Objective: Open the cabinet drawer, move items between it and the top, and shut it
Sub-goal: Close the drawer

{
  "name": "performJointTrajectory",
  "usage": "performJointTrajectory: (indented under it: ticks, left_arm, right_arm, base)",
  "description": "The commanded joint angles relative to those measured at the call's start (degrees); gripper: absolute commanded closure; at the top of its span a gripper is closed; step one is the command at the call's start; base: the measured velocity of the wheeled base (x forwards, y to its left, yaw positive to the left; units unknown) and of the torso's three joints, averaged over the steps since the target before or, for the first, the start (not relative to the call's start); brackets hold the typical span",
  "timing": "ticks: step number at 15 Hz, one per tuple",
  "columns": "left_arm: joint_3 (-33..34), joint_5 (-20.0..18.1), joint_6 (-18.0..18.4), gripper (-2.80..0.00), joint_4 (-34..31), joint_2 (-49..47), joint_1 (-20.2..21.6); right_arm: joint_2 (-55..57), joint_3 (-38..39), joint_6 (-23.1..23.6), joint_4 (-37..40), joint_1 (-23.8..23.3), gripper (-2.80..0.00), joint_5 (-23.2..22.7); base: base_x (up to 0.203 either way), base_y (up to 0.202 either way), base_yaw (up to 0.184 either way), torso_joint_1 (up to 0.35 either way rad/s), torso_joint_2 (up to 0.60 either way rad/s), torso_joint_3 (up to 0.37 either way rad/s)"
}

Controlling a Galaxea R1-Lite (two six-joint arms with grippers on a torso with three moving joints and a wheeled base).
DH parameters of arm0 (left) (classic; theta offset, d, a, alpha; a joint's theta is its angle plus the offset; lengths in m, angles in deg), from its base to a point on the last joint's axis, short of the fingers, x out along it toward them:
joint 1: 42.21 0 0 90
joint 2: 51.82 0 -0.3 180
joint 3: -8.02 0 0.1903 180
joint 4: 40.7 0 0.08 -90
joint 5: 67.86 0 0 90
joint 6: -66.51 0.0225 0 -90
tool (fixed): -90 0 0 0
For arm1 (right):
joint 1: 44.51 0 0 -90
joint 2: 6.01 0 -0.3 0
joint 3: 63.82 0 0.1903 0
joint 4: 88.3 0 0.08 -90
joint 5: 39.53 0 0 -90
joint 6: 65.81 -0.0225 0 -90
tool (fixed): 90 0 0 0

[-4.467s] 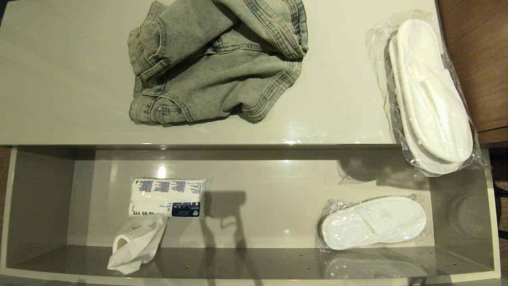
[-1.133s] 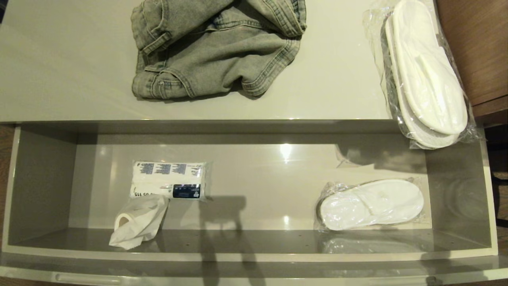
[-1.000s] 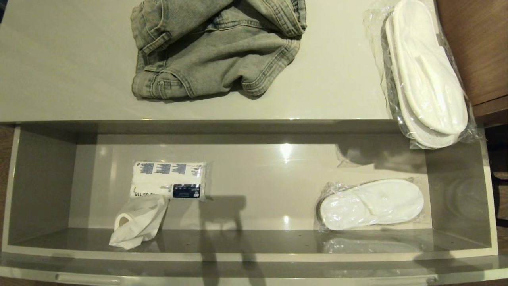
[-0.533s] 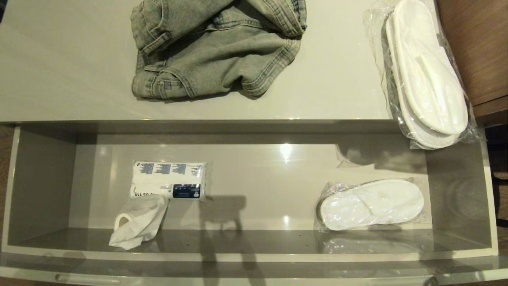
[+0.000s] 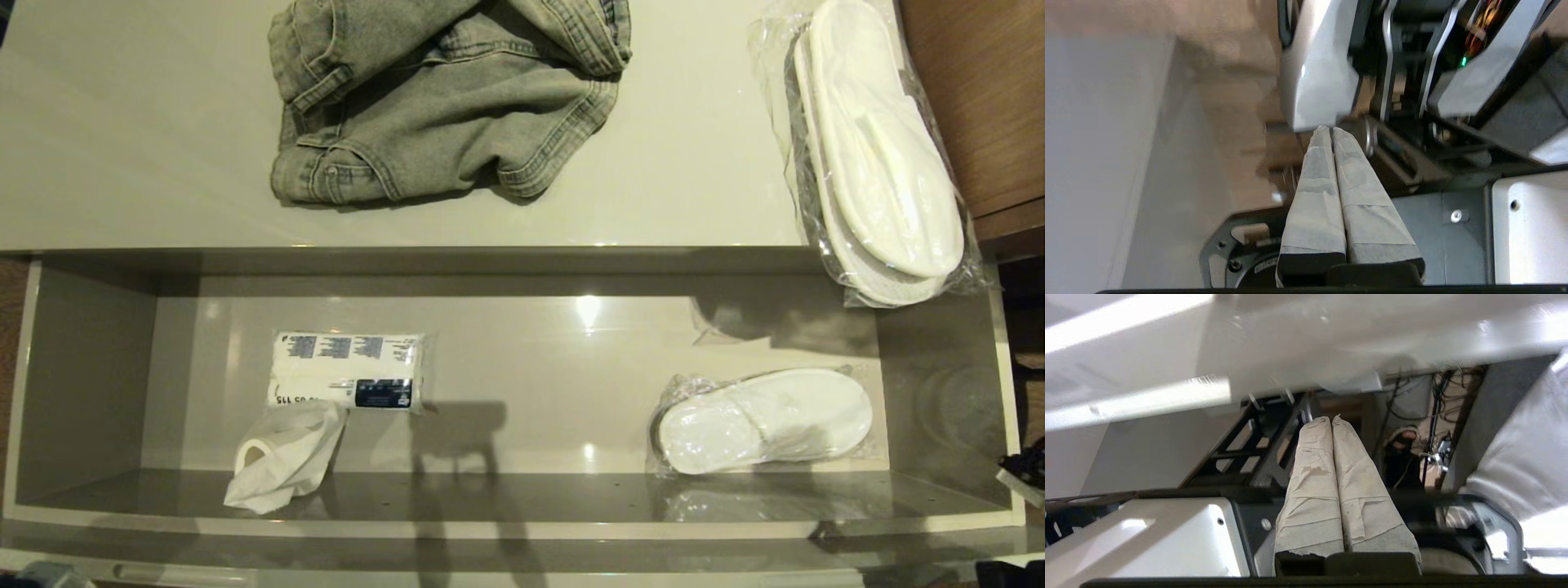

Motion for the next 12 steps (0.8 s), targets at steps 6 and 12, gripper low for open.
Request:
performJointTrajectory:
  ticks: [6, 12]
  left_arm:
    - [2.24, -0.04, -8.09, 0.0, 17.95, -14.04, -0.23]
    - [2.0, -0.04, -22.0, 0.0, 33.85, -16.73, -0.7]
  right_arm:
    - [8.41, 3.1, -2.76, -8.41, 2.1, 0.0, -0.11]
    - [14.41, 3.52, -8.42, -19.93, 4.03, 0.0, 2.67]
  base:
    - [0.0, 0.0, 0.0, 0.0, 0.0, 0.0]
    - [0.0, 0.0, 0.0, 0.0, 0.0, 0.0]
